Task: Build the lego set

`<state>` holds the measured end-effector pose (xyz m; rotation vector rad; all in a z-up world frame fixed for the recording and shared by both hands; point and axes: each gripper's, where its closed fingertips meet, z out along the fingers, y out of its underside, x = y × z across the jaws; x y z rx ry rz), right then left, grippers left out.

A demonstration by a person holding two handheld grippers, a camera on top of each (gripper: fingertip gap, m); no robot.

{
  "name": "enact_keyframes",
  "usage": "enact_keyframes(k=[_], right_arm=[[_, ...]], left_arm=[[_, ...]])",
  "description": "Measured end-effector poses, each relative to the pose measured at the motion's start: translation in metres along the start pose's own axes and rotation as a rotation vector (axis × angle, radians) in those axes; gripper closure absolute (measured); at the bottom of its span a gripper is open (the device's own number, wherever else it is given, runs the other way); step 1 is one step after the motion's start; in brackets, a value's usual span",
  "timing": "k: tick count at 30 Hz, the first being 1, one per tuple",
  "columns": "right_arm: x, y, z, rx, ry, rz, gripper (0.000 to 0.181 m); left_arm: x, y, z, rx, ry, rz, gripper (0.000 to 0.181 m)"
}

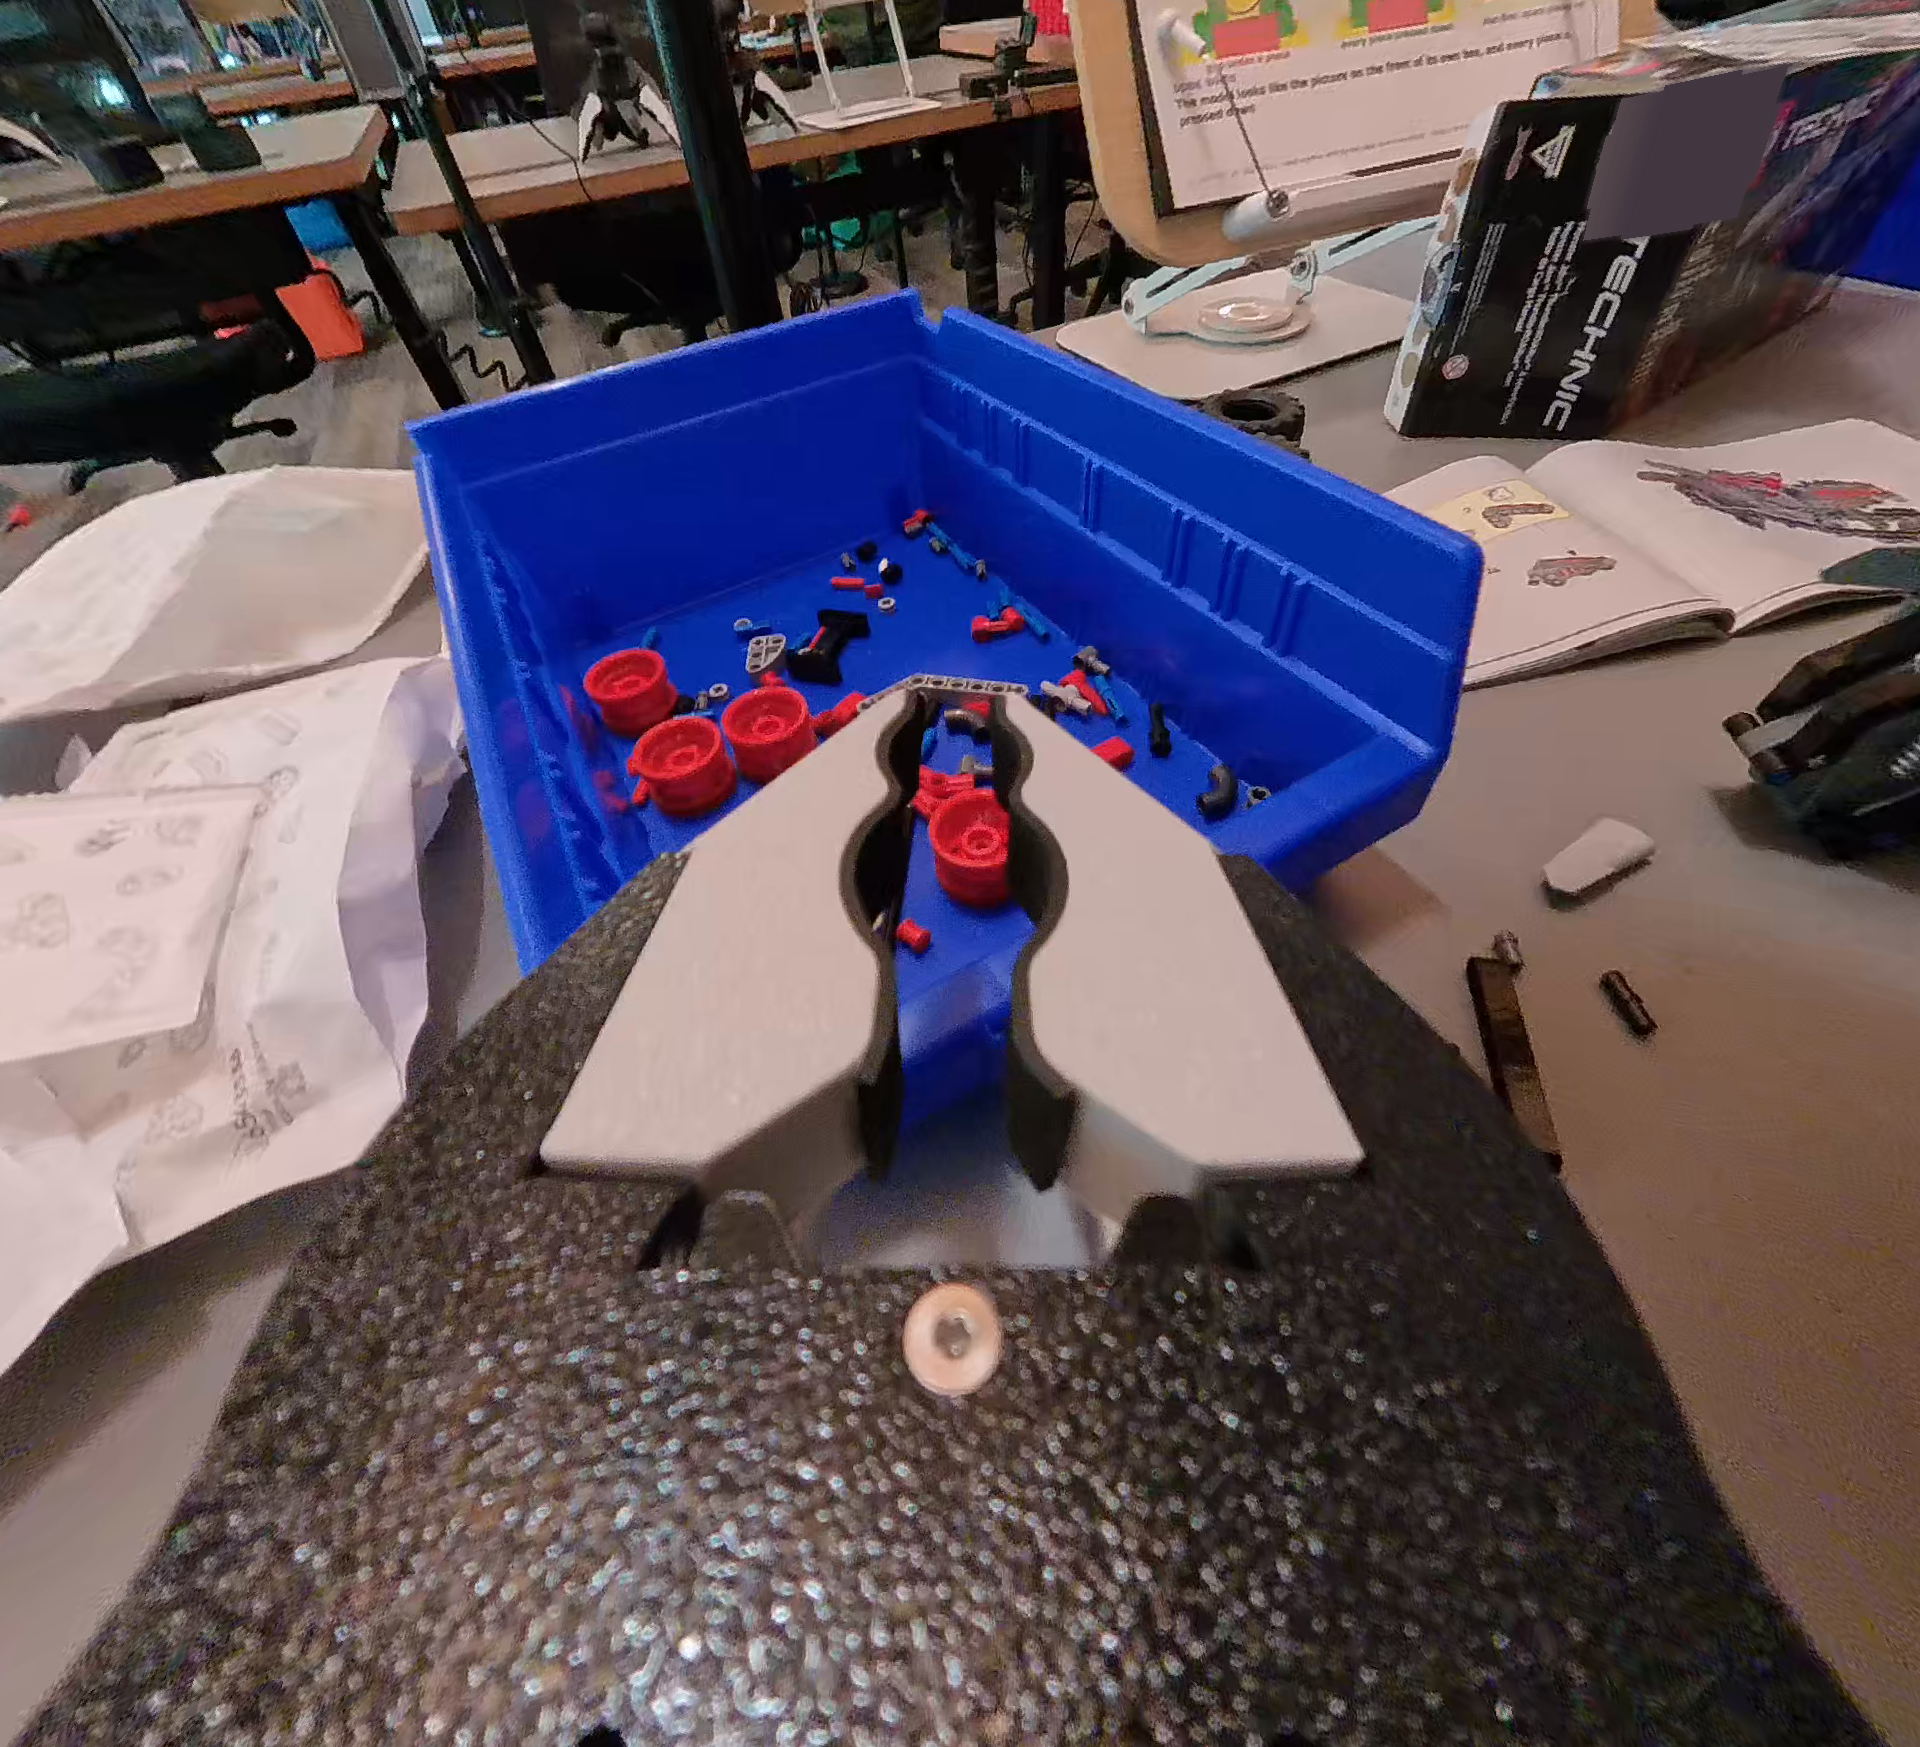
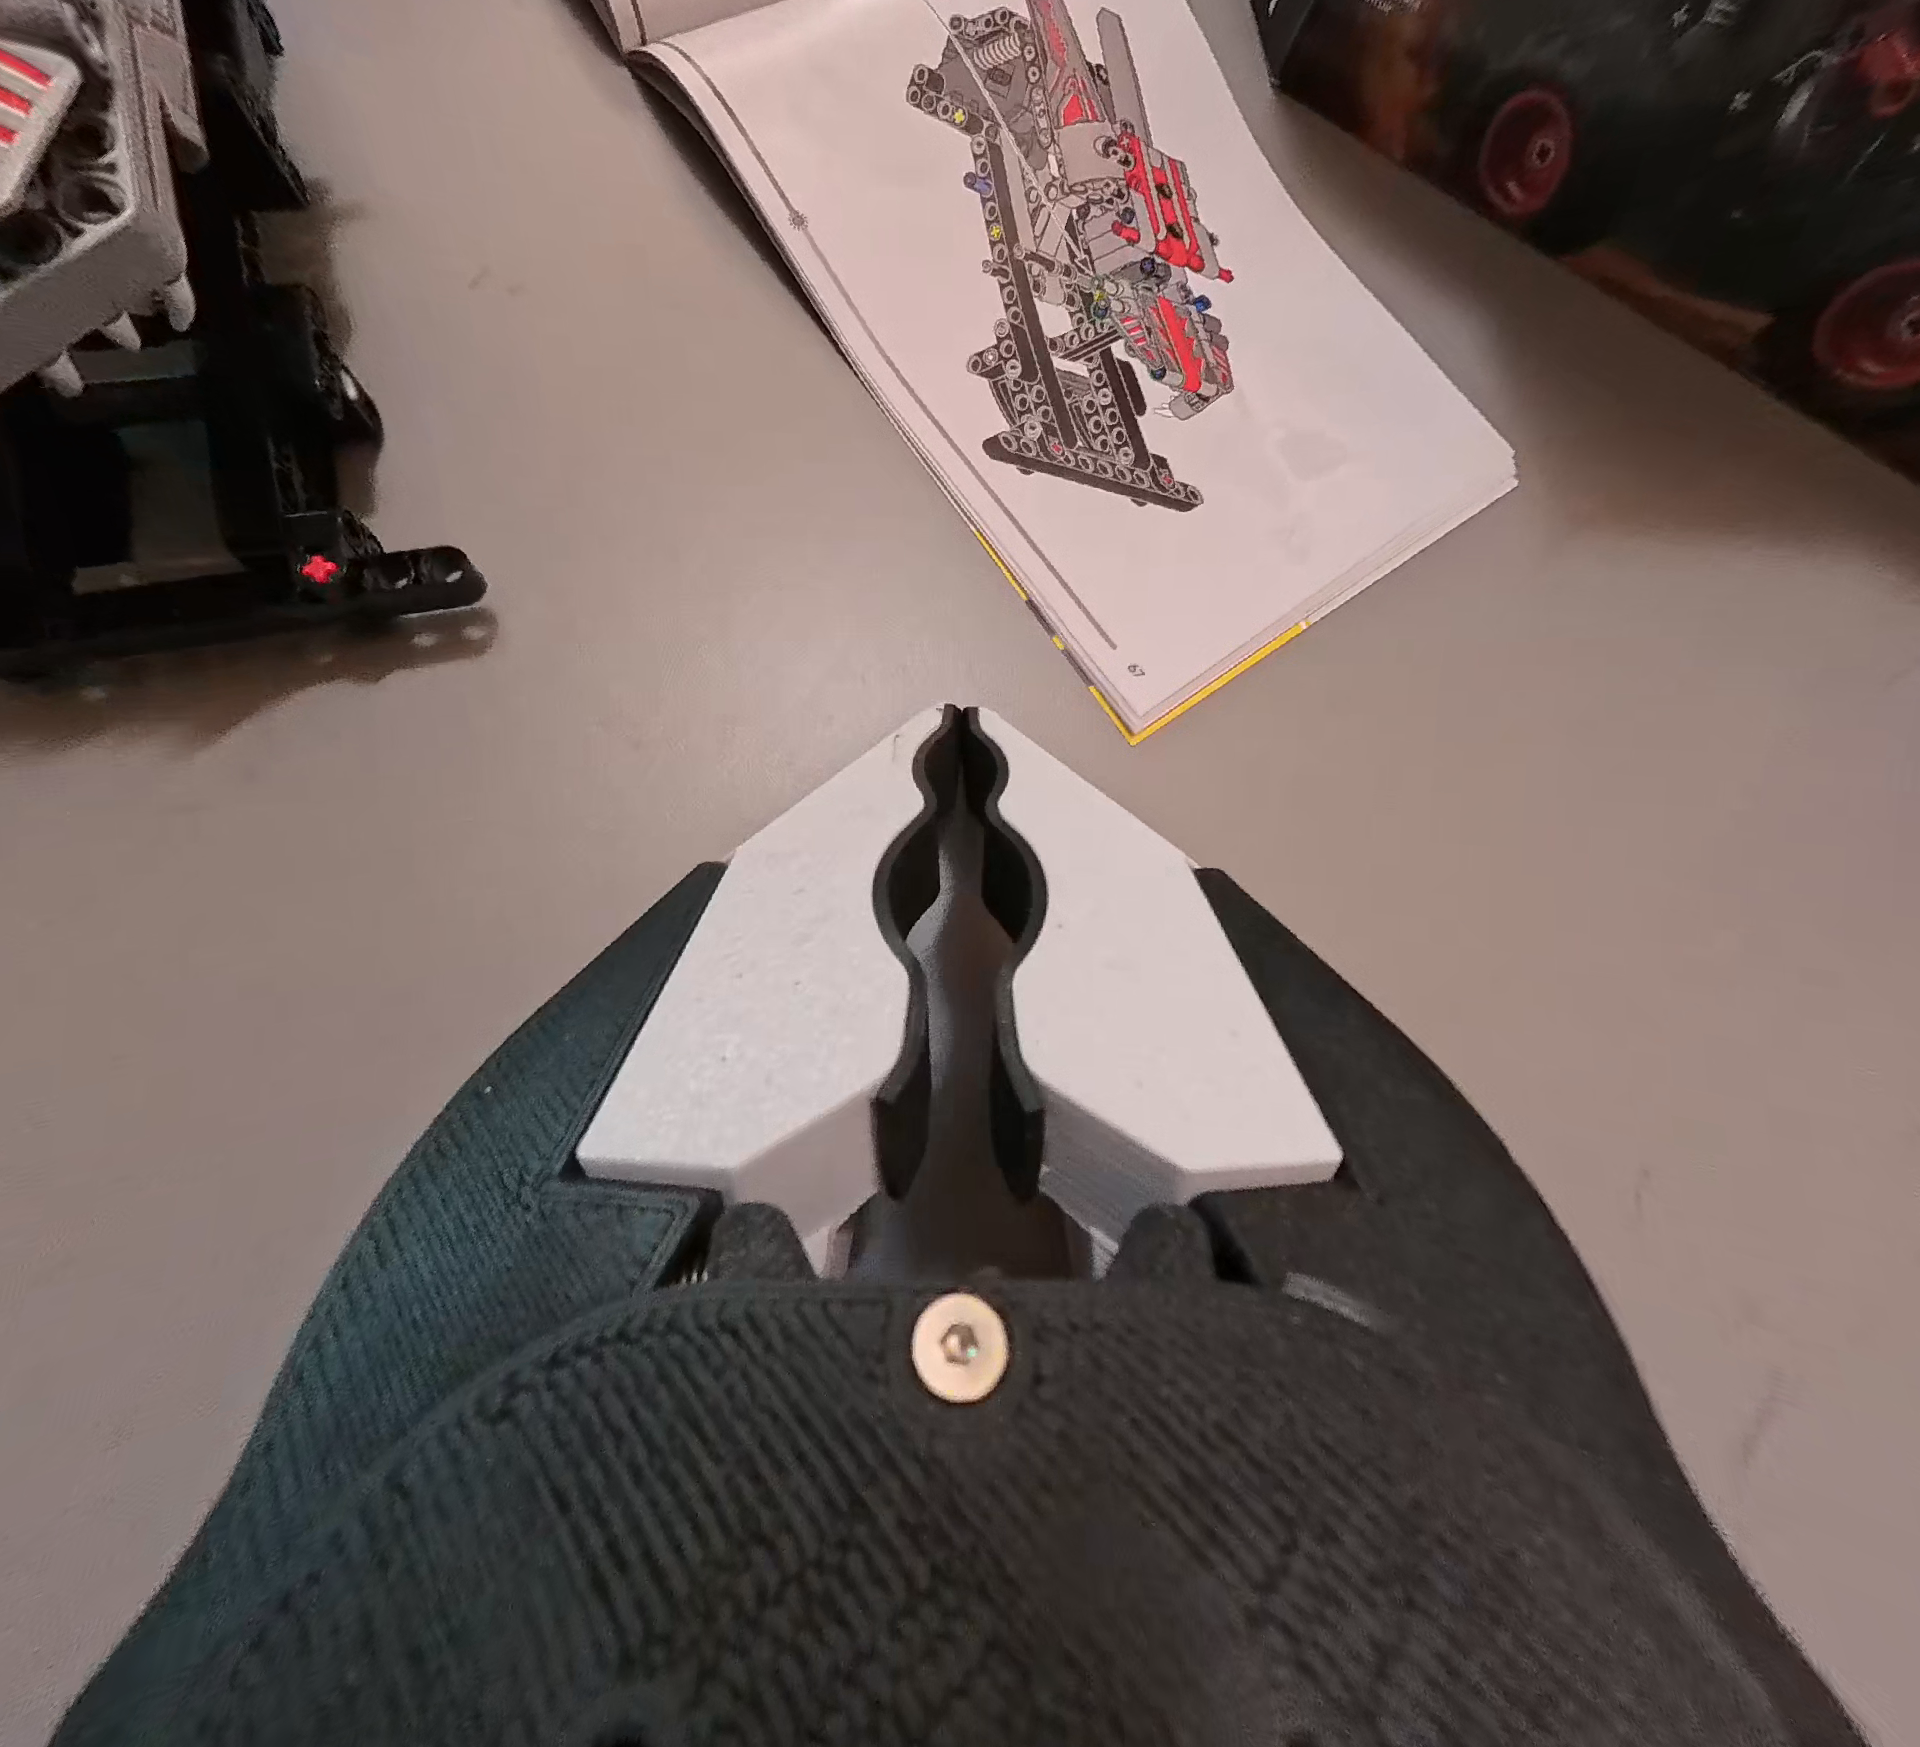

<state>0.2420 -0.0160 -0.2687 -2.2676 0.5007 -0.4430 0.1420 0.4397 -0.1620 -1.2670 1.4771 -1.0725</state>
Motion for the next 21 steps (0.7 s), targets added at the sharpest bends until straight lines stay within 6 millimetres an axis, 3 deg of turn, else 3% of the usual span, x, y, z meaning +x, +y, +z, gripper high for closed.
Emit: enact_keyframes(k=[10,21], right_arm=[[0.0,-0.006,0.007,0.004,-0.086,0.069,0.181],[0.0,-0.007,0.007,0.007,-0.103,0.083,0.181]], left_arm=[[0.003,0.018,0.005,-0.089,-0.03,0.09,0.172],[0.004,0.017,0.015,-0.054,-0.042,0.086,0.176]])
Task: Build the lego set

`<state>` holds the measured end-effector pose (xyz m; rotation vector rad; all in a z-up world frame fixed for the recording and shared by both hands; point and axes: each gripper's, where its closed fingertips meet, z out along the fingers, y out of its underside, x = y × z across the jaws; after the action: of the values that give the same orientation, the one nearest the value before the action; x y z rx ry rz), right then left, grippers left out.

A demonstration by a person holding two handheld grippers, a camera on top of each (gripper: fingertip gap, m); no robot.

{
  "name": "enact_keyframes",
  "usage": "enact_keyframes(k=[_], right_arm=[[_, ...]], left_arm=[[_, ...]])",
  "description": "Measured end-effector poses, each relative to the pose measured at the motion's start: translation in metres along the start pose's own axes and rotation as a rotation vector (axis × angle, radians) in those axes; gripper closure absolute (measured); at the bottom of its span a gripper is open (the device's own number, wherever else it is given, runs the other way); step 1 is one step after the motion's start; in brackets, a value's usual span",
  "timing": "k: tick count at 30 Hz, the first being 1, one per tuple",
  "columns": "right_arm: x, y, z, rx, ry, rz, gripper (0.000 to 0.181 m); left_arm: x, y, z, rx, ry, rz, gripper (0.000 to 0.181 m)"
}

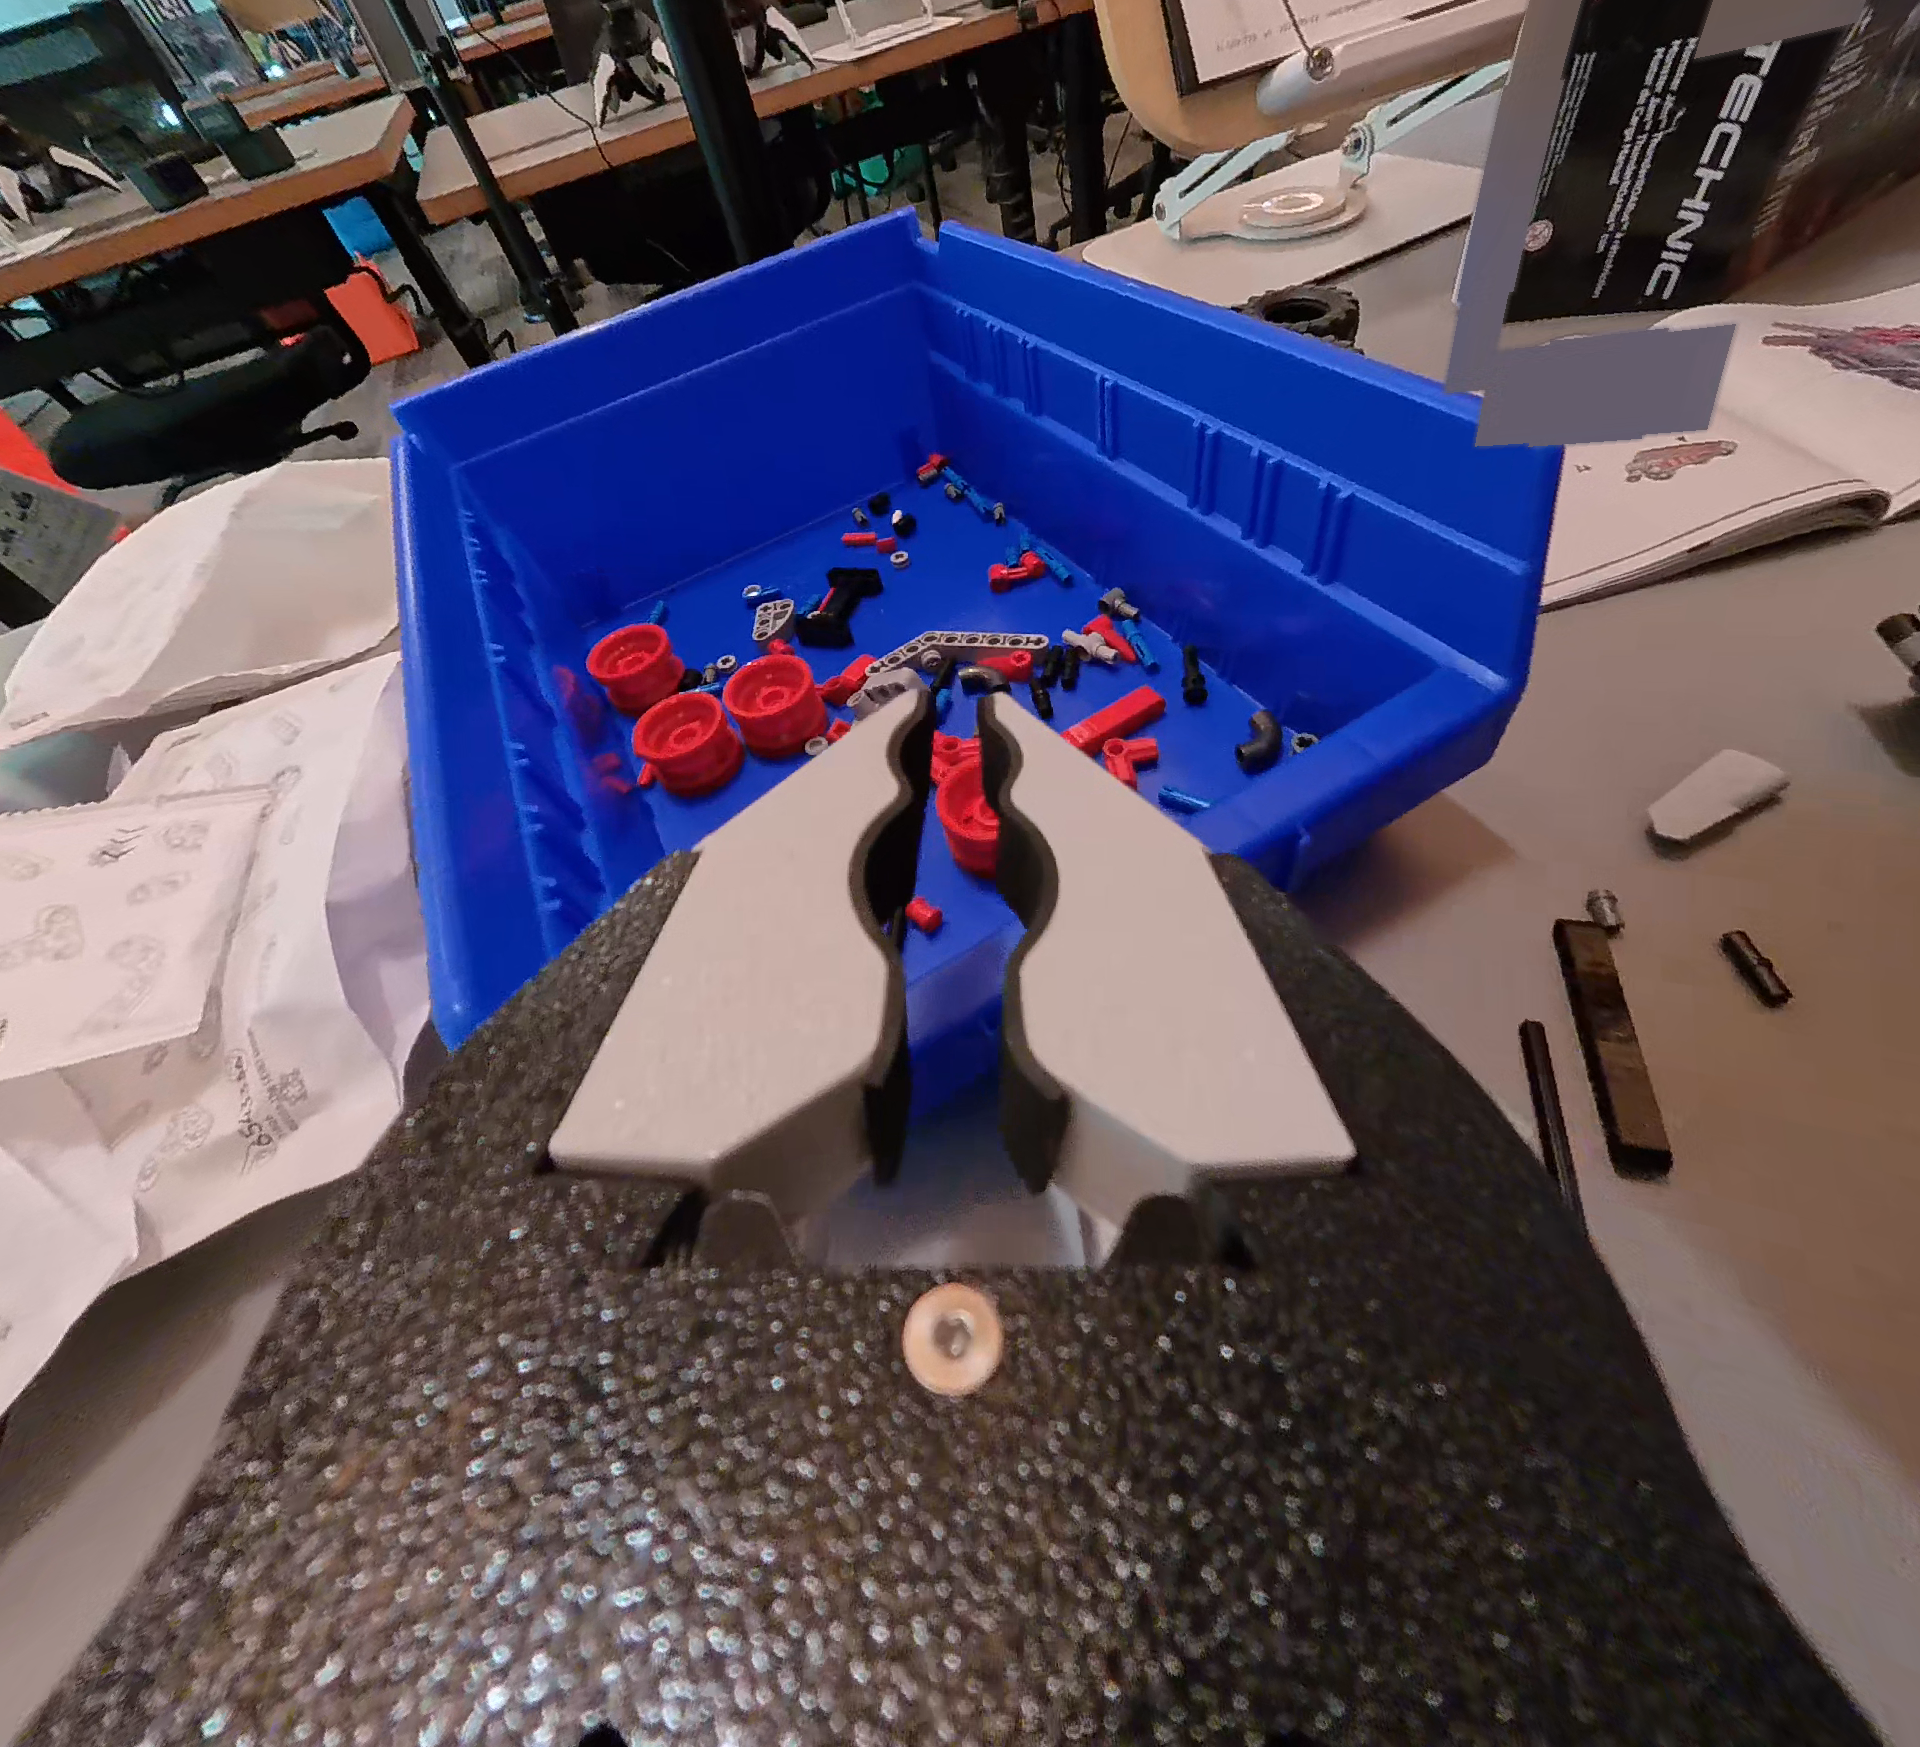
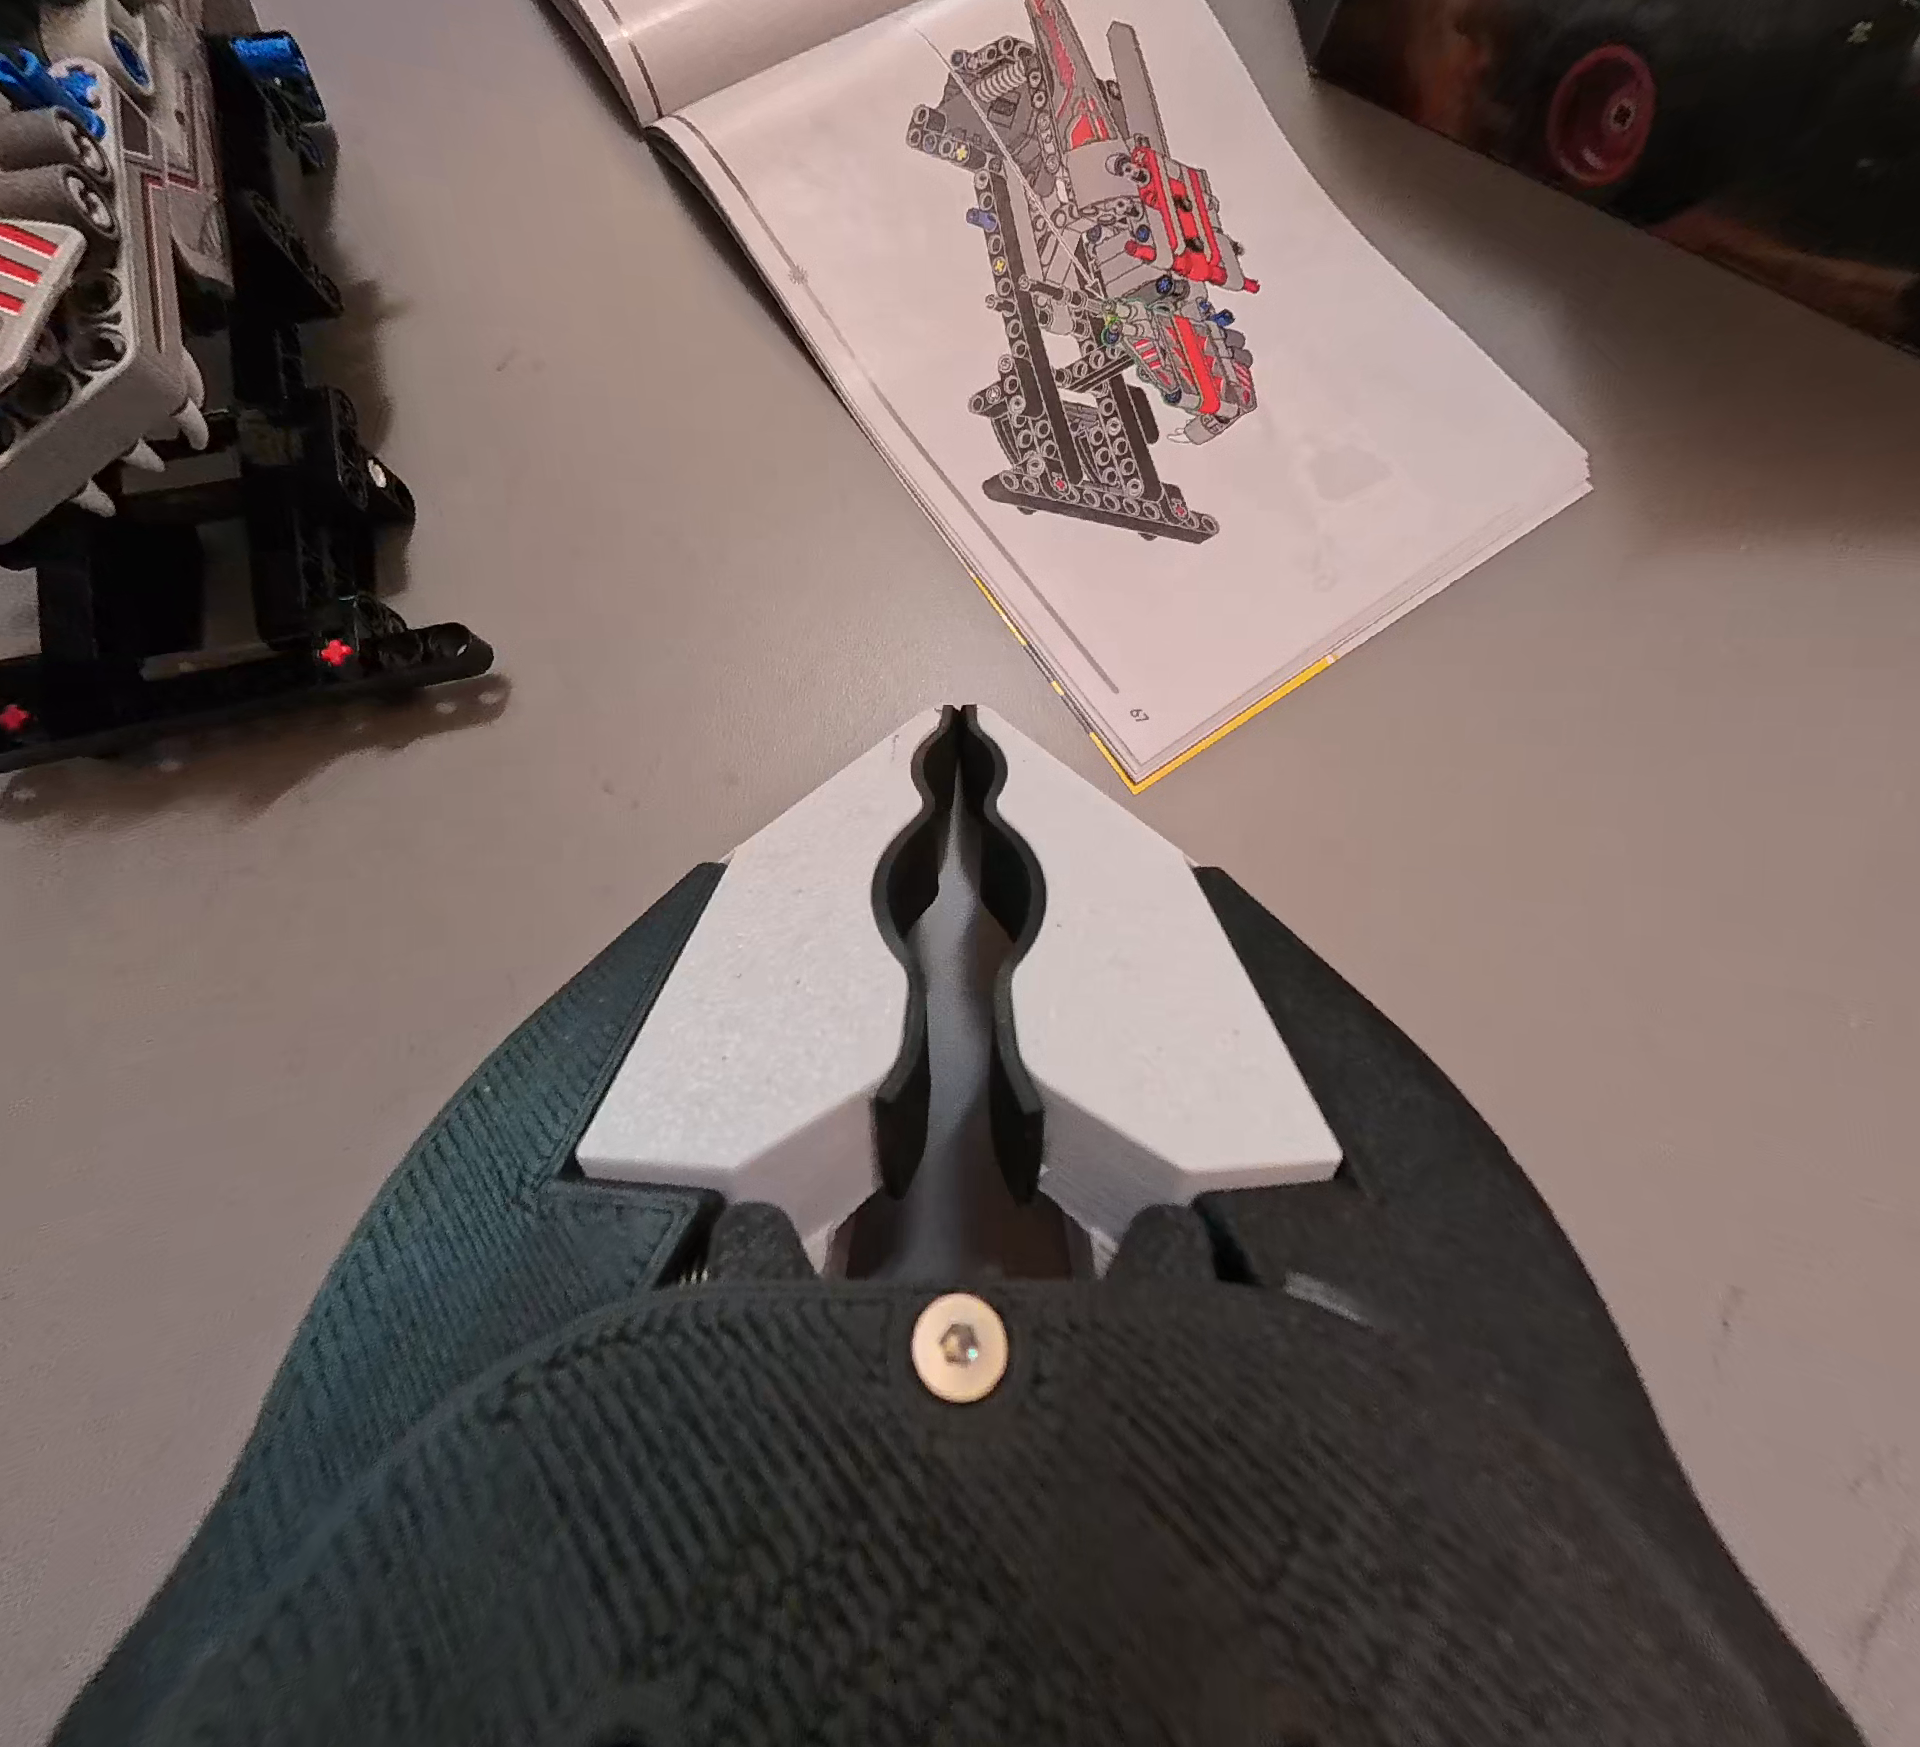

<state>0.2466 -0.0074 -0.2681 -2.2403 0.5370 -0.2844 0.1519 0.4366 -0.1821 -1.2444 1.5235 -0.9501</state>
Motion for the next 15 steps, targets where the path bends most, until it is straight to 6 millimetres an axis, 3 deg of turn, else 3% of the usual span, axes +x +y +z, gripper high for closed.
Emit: enact_keyframes(k=[5,8,11,15], right_arm=[[0.0,0.001,-0.001,0.003,0.007,-0.014,0.181],[-0.002,0.0,-0.002,0.004,-0.012,0.007,0.181],[-0.008,-0.002,-0.004,0.006,-0.057,0.006,0.173],[-0.021,-0.002,-0.007,0.008,-0.124,-0.026,0.15]], left_arm=[[0.0,-0.003,0.005,0.031,-0.026,0.009,0.177],[0.021,-0.026,0.002,0.132,0.007,0.039,0.176],[0.088,-0.056,-0.01,0.221,0.181,0.152,0.174],[0.185,-0.058,-0.024,0.186,0.253,0.575,0.161]])
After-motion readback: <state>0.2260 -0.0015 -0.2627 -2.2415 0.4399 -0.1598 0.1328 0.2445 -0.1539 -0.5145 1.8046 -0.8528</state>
